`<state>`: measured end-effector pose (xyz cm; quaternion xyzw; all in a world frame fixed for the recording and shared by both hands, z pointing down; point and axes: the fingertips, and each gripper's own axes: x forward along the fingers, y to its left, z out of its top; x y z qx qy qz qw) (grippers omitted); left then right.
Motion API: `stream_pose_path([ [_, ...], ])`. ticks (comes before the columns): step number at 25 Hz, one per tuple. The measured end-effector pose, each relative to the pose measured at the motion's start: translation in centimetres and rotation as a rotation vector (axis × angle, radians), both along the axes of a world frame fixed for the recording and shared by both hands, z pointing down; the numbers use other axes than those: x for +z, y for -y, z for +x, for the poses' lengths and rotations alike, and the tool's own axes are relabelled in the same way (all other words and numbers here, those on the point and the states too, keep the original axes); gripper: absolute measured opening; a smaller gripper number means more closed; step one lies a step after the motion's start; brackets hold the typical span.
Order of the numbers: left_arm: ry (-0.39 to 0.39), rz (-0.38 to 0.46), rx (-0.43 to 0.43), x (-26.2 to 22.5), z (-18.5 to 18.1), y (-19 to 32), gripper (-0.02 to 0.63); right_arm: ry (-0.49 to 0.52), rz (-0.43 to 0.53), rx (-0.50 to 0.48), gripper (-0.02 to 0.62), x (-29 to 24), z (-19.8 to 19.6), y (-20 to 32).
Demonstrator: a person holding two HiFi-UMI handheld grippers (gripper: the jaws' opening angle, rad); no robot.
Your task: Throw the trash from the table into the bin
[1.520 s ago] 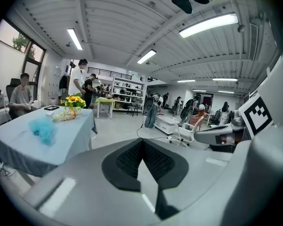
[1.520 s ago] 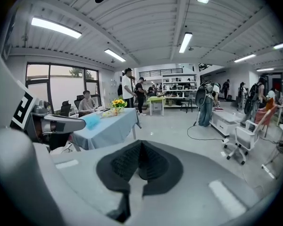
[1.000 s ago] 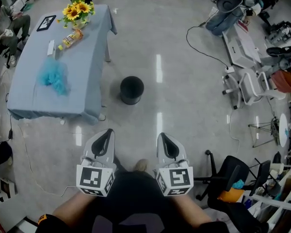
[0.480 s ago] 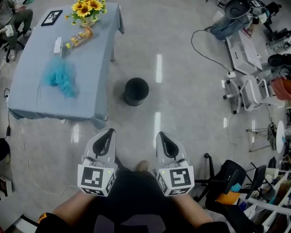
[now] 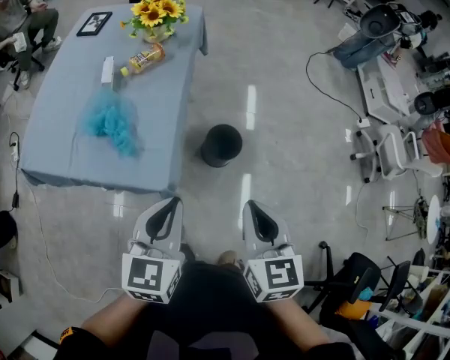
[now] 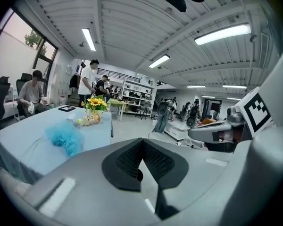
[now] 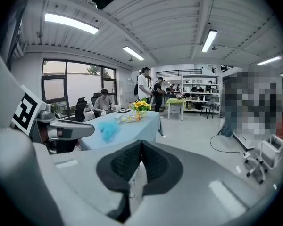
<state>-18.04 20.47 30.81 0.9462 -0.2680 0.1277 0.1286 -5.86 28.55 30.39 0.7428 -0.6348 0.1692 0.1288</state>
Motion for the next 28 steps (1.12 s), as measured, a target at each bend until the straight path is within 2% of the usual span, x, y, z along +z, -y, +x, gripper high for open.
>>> stream_pose_path([
  [7,-0.018,-0.006,-0.018,-0.2,-2.5,2.2,0.009,-0.025,-0.009,-0.018,-0.002,-0.7,-2.2,2.4],
  [12,-0.033,0.024,-0.056,-1.3,-4.8,4.0,0.008,-0.035,0.006,-0.048,-0.002,-1.3,-3.9,4.2],
  [18,-0.041,0.037,-0.119,-2.0,-7.3,4.6,0.009,-0.043,0.025,-0.115,-0.002,-1.9,-6.1,5.8],
  [28,-0.023,0.039,-0.222,-1.8,-9.0,5.6,0.008,-0.024,0.031,-0.244,-0.001,-1.3,-8.0,8.6],
])
